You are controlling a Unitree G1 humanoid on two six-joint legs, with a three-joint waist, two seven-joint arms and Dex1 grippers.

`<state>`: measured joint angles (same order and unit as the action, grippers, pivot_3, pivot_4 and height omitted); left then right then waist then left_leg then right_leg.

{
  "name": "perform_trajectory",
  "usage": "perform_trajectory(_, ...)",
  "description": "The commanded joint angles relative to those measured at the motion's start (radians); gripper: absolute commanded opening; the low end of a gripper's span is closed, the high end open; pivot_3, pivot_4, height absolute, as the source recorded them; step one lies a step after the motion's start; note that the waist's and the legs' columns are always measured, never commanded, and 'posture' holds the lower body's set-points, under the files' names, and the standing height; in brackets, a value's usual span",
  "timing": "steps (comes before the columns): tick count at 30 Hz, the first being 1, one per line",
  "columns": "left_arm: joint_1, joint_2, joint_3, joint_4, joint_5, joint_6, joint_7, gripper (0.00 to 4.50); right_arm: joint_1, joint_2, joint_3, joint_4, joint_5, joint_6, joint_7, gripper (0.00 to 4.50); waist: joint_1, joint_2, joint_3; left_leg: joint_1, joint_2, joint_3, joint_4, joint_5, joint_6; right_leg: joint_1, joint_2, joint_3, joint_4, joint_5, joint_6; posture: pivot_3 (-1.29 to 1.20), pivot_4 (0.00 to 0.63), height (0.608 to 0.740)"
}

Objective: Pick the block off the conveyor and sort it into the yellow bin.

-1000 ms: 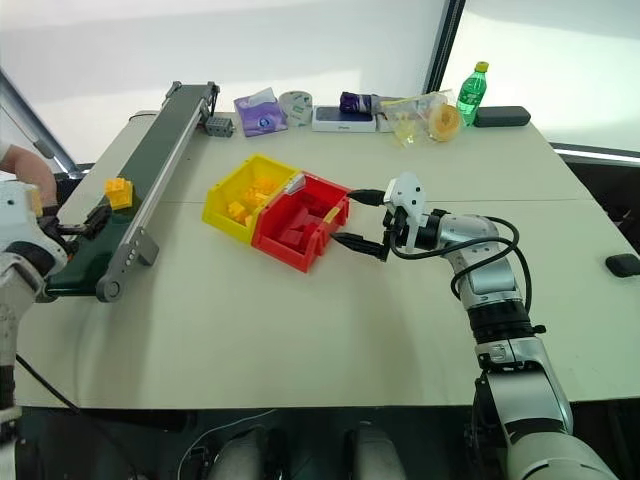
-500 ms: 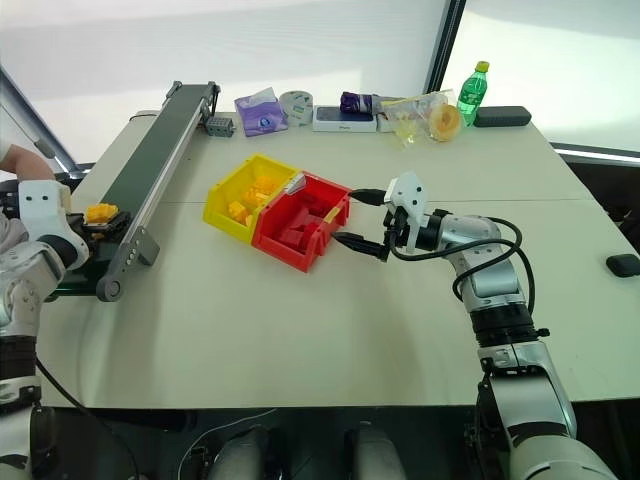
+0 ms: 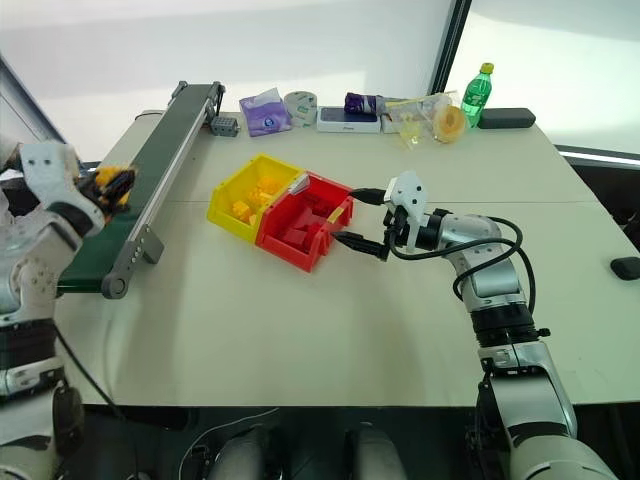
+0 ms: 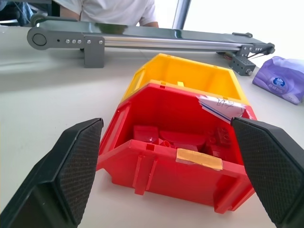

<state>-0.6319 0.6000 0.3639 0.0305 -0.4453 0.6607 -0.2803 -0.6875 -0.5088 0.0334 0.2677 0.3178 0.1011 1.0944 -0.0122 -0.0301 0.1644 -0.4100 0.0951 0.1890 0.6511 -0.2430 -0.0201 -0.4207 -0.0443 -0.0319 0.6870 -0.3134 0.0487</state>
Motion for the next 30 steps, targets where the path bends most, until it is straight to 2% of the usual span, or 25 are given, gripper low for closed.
perform_trajectory(1,-0.097,-0.080,-0.063,0.023,0.011,-0.032,0.017,1.37,-0.008,-0.005,-0.020,-0.020,0.007,-0.021,0.002,4.50,0.000,0.000,0.000,0.000,0.000,0.000,0.000,0.000,0.000,0.000,0.000,0.000,0.000,0.000,0.000,0.00,0.150,0.740)
perform_trajectory(6,-0.258,-0.230,-0.232,0.283,0.147,-0.200,0.001,1.37,-0.004,-0.004,-0.019,-0.032,0.004,-0.021,-0.006,4.50,0.001,0.000,0.000,0.000,-0.001,0.000,0.001,0.000,0.000,0.000,0.001,0.000,0.000,0.000,0.000,0.00,0.150,0.740)
perform_trajectory(11,-0.366,-0.290,-0.275,0.559,0.228,-0.358,-0.012,1.37,0.017,-0.016,-0.026,-0.077,0.009,0.001,-0.023,4.50,-0.010,0.000,0.000,0.000,-0.001,0.001,0.000,0.000,0.000,-0.001,0.002,0.000,0.000,0.000,0.000,0.00,0.150,0.740)
perform_trajectory(17,-0.417,-0.302,-0.258,0.693,0.251,-0.438,-0.005,4.24,0.039,-0.030,-0.032,-0.132,0.018,0.036,-0.047,4.50,-0.010,0.000,0.000,0.000,0.000,0.001,-0.002,0.001,-0.001,-0.003,0.003,0.000,0.000,0.000,0.000,0.00,0.150,0.740)
perform_trajectory(18,-0.419,-0.298,-0.260,0.696,0.263,-0.445,0.008,4.44,0.040,-0.031,-0.032,-0.136,0.019,0.041,-0.049,4.50,-0.007,0.000,0.000,0.000,-0.001,0.001,-0.002,0.001,-0.001,-0.003,0.003,0.000,0.000,0.000,0.000,0.00,0.150,0.740)
perform_trajectory(23,-0.358,-0.273,-0.250,0.568,0.250,-0.438,-0.029,4.44,0.036,-0.023,-0.027,-0.137,0.018,0.048,-0.053,4.50,-0.004,0.000,0.000,-0.001,-0.001,0.001,-0.001,0.001,-0.001,-0.003,0.002,0.000,0.000,0.000,0.000,0.00,0.150,0.740)
perform_trajectory(28,-0.175,-0.208,-0.220,0.239,0.180,-0.328,-0.110,4.44,0.031,-0.018,-0.025,-0.097,0.012,0.020,-0.039,4.50,-0.009,0.000,0.000,-0.001,0.000,0.001,-0.001,0.001,-0.001,-0.003,0.002,0.000,0.001,0.000,0.000,0.00,0.150,0.740)
perform_trajectory(30,-0.062,-0.179,-0.147,0.051,0.094,-0.304,-0.143,4.44,0.030,-0.020,-0.024,-0.079,0.011,0.006,-0.029,4.50,-0.014,0.000,0.000,-0.001,0.001,0.001,-0.001,0.001,-0.001,-0.003,0.002,0.001,0.001,0.000,0.000,0.00,0.150,0.740)
